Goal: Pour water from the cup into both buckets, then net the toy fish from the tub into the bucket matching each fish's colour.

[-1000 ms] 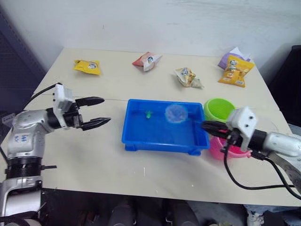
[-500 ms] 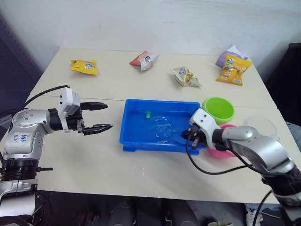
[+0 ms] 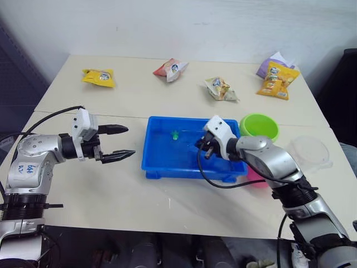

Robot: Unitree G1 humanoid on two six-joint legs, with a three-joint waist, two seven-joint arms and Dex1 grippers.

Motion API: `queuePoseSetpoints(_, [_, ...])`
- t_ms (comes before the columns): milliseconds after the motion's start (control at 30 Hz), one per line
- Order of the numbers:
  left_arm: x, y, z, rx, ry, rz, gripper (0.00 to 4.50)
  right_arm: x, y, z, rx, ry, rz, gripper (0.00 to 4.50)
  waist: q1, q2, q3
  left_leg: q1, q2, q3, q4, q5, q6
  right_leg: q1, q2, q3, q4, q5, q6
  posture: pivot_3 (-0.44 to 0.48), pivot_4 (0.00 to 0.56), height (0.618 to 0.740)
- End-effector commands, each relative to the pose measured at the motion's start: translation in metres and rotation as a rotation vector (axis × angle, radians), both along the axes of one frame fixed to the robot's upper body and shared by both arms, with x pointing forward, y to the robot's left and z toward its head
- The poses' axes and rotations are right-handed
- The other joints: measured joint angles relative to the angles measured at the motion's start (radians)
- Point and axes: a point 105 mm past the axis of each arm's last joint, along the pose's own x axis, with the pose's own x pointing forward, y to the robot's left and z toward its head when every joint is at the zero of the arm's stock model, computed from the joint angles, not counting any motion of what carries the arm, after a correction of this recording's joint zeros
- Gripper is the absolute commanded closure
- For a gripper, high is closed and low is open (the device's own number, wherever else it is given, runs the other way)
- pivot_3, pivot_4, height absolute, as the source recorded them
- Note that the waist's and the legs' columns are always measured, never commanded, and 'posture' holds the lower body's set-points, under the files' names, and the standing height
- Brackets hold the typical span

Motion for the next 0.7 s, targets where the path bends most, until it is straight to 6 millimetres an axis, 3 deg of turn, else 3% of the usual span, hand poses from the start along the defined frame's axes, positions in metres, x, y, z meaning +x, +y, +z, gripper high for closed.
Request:
queuePoseSetpoints(33, [-0.001, 0.002, 0.011, -0.036, -0.048, 0.022, 0.02, -0.007, 0.003, 0.019, 0.054, -0.079, 0.053, 4.5, 0.001, 0.0, 0.0, 0.0, 0.0, 0.0, 0.0, 0.0, 0.0, 0.0, 0.0, 0.0, 0.0, 0.0, 0.0, 0.0, 0.15, 0.738])
queuePoseSetpoints(167, [-0.003, 0.001, 0.008, -0.034, -0.036, 0.014, 0.02, -0.024, -0.001, 0.026, 0.106, -0.092, 0.101, 4.5, 0.003, 0.0, 0.0, -0.001, 0.0, 0.0, 0.0, 0.0, 0.0, 0.0, 0.0, 0.0, 0.0, 0.0, 0.0, 0.0, 0.15, 0.738])
queuePoseSetpoints(267, [-0.003, -0.005, 0.009, -0.04, -0.042, -0.014, 0.02, -0.045, -0.017, 0.033, 0.131, -0.129, 0.118, 4.5, 0.006, 0.0, 0.0, -0.001, -0.001, -0.001, 0.0, 0.0, 0.0, 0.0, -0.001, -0.001, -0.001, 0.0, 0.0, 0.0, 0.15, 0.738])
queuePoseSetpoints(433, [0.002, -0.018, 0.014, -0.061, -0.069, -0.064, 0.02, -0.063, -0.033, 0.051, 0.191, -0.217, 0.111, 4.5, 0.006, 0.0, 0.0, -0.001, -0.001, -0.001, 0.0, 0.0, 0.0, 0.001, -0.001, -0.001, -0.001, 0.0, 0.0, 0.0, 0.15, 0.738])
queuePoseSetpoints(700, [0.012, -0.055, 0.026, -0.132, -0.102, -0.189, 0.02, -0.086, -0.084, 0.059, 0.149, -0.304, -0.015, 4.5, 0.006, -0.001, 0.0, 0.0, -0.001, -0.001, 0.0, 0.0, 0.0, 0.001, 0.0, -0.001, -0.001, 0.0, 0.0, 0.0, 0.15, 0.738])
